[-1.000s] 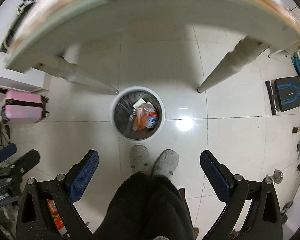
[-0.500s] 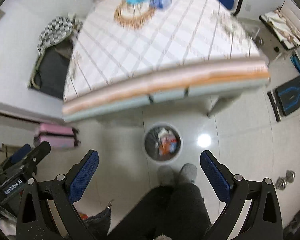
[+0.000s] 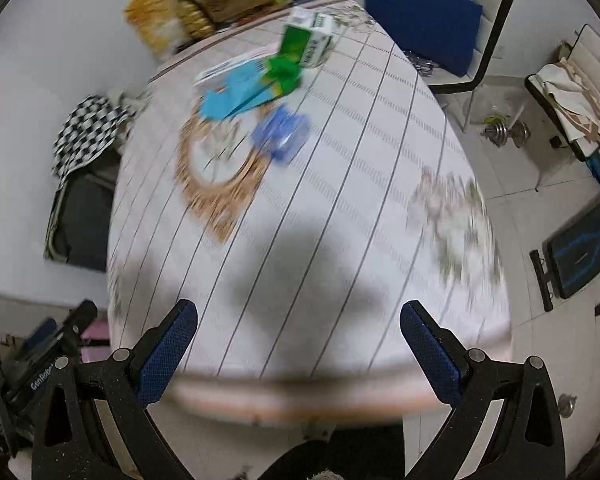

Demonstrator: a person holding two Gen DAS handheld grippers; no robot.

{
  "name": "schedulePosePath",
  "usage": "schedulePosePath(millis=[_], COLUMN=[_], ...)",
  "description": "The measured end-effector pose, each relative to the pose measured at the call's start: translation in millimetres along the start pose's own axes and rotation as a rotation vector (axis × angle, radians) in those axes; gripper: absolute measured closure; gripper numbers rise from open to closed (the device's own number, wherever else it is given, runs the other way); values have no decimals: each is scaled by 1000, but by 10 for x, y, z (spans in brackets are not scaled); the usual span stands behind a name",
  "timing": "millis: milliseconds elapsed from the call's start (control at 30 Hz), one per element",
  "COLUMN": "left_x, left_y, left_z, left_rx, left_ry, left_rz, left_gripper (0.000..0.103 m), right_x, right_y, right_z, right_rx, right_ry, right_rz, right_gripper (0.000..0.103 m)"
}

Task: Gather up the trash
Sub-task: 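Grasp the blue plastic bag with left gripper while right grasps green-white medicine box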

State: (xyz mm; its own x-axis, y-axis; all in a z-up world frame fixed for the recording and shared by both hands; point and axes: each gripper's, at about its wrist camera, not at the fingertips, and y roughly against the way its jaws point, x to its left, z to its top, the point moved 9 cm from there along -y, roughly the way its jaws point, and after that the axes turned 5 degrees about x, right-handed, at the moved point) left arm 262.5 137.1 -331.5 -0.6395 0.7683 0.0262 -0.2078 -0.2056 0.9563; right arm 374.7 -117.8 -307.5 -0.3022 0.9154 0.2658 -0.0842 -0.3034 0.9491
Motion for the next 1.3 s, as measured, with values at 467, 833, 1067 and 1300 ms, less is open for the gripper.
schedulePosePath(millis=[467, 833, 1067, 1300], left_x=[-1746, -1475, -1068, -894], left_y=[-1740, -1663, -1591, -1552], left_z=[992, 1407, 1674, 1690], left_rx=[399, 264, 177, 158], left_ry=[177, 101, 60, 67], left_rz=[-189, -44, 104, 128], left_gripper=[34, 89, 92, 95], right_x=[-1045, -414, -158, -47], right_y=[-987, -1337, -1782, -1950], right_z=[2506, 3898, 4068, 3934], right_rx=[61, -5, 86, 121], right_ry=[-162, -201, -169, -165], right_rz=[-51, 175, 157, 183], right_gripper=[1, 0, 0, 25])
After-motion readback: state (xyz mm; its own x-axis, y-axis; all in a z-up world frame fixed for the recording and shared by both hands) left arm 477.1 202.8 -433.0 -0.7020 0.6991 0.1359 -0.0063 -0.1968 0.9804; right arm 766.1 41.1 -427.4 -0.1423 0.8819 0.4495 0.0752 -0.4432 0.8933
